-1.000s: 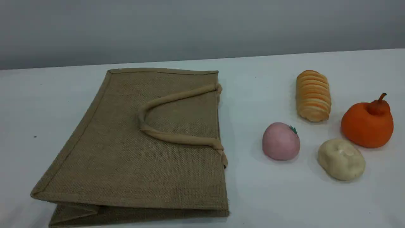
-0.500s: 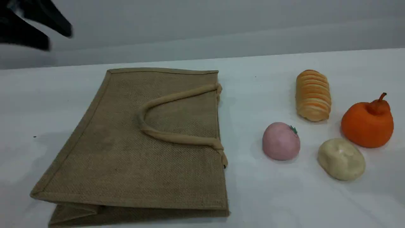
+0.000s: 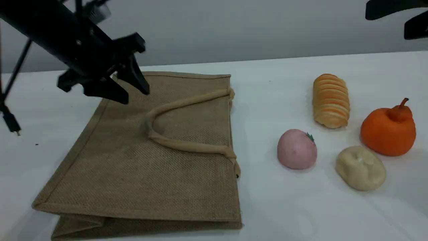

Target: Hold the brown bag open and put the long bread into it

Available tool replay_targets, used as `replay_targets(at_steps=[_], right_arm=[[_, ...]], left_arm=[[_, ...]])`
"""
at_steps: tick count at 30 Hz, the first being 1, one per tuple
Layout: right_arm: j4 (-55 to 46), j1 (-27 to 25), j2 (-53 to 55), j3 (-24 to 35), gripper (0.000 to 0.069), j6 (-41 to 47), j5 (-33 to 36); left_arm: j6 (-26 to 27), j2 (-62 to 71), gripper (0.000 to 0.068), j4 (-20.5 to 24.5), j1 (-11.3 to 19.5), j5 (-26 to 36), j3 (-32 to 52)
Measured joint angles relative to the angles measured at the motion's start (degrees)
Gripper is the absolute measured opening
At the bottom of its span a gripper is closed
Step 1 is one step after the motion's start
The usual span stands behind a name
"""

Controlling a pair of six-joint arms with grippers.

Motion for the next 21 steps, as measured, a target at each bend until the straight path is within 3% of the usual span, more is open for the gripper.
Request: replay_targets(at_steps=[7,16,21], right_arm=[[1.1,0.0,-0.1,0.0,0.0512,-0.6,0.3],[1.1,0.0,-0.1,0.0,0.0512,-0.6,0.3],[1.1,0.0,-0.1,0.0,0.0512,-0.6,0.3]], left_arm=[[-0.7,6.7,0.037,0.8,-0.3,2.6,-5.4],[-6.6,7.8,0.037,10.5,-0.6,3.4,-5.5],[-6.6,10.0,0.037,10.2,-1.8,2.1,-5.5]])
